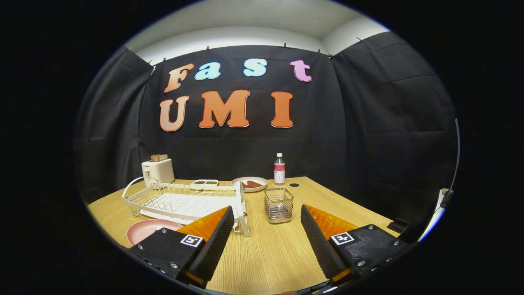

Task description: Take the plate from the dish rack, then take the spoon from the basket and place it into the plate.

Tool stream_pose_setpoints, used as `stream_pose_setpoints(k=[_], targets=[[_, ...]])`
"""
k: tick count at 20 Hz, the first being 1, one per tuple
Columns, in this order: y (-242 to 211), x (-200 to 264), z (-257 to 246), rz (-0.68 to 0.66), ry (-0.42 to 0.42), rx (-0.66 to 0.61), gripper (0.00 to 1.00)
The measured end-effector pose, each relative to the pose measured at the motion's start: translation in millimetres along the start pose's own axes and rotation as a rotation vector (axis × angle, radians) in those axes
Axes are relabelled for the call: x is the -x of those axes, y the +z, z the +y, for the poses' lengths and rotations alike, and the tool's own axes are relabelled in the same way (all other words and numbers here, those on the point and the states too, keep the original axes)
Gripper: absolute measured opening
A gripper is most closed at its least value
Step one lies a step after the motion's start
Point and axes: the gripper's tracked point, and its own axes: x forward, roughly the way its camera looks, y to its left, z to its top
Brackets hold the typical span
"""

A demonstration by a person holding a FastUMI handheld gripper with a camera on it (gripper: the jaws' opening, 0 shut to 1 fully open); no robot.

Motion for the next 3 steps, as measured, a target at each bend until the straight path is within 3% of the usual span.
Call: stream_pose_setpoints(k=[3], targets=[[0.0,0.2,0.4,-0.003,-0.001,-0.001,0.97]])
